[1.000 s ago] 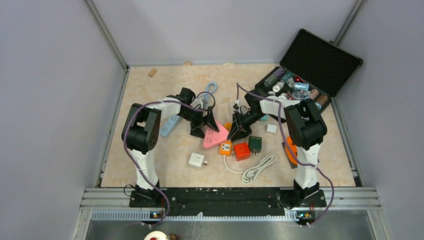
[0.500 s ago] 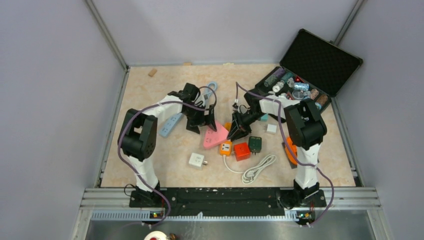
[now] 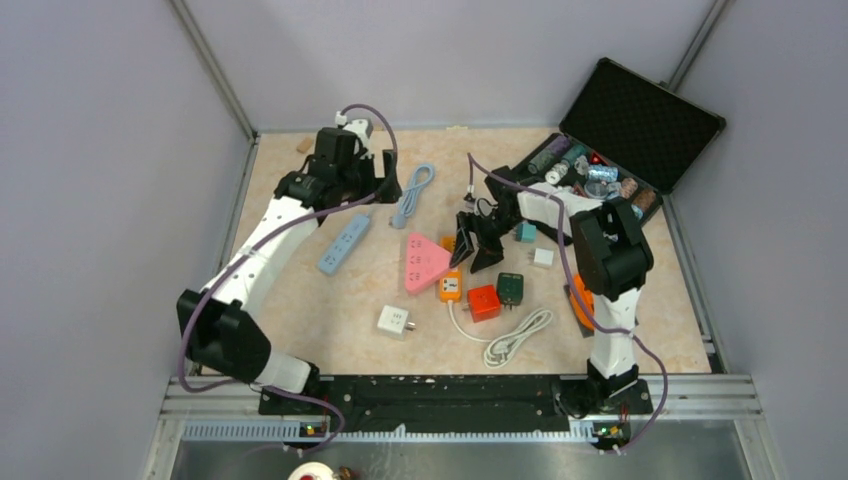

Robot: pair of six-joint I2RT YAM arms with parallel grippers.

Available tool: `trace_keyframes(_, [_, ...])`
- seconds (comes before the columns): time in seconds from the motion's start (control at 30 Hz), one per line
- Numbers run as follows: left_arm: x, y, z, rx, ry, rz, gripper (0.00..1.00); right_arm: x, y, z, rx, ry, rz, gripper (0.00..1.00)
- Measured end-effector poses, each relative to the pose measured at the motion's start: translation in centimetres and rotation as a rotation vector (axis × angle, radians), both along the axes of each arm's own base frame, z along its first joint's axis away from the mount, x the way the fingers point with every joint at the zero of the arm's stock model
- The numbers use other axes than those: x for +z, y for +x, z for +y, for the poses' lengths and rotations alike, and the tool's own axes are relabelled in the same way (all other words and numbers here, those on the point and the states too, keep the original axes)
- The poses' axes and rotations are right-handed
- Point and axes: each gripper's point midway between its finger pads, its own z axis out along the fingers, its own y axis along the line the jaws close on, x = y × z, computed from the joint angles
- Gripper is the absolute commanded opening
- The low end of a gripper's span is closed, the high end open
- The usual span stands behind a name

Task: Insert the plug
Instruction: Pick up the plug from the center of the board.

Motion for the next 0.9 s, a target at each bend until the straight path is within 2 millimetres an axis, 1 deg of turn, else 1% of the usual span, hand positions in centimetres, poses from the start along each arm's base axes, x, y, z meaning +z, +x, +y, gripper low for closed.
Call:
trace_keyframes(0.07, [1.2, 0.0, 0.7, 0.019, -0.015, -0.052, 0.99, 0.3, 0.9, 0.0, -0.004, -0.014, -0.04, 0.7])
trace_keyframes(0.13, [2.0, -0.2, 1.6, 0.046, -0.038, -0.09, 0.99, 0.8, 1.6, 0.1, -0.007, -0.015, -0.071, 0.71])
trace_keyframes(0.2, [2.4, -0.4, 2.6, 0.073, -0.066, -0.121, 0.99, 1.5, 2.0, 0.3, -0.009, -0.009, -0.097, 0.73])
trace_keyframes(0.3, [2.7, -0.6, 3.5, 0.1, -0.108, -0.144, 0.99, 2.5, 2.4, 0.4, -0.01, 0.005, -0.124, 0.73])
trace_keyframes(0.47, [3.5, -0.4, 4.1, 0.12, -0.16, -0.166, 0.99, 3.7, 2.6, 0.6, -0.01, 0.024, -0.154, 0.75])
trace_keyframes(0.53, [3.5, -0.4, 4.2, 0.132, -0.173, -0.169, 0.99, 3.9, 2.6, 0.6, -0.01, 0.027, -0.158, 0.75])
trace_keyframes(0.63, [2.8, -0.8, 4.5, 0.155, -0.193, -0.16, 0.99, 4.1, 2.7, 0.6, -0.011, 0.021, -0.163, 0.77])
trace_keyframes(0.73, [1.8, -1.5, 4.7, 0.169, -0.217, -0.141, 0.99, 4.5, 3.1, 0.2, -0.018, 0.0, -0.199, 0.83])
trace_keyframes(0.83, [1.3, -2.0, 4.4, 0.155, -0.245, -0.117, 0.99, 5.6, 3.6, -0.4, -0.026, -0.03, -0.268, 0.89])
trace_keyframes(0.9, [1.2, -2.4, 4.0, 0.142, -0.263, -0.097, 0.99, 6.9, 4.0, -1.0, -0.038, -0.052, -0.338, 0.91])
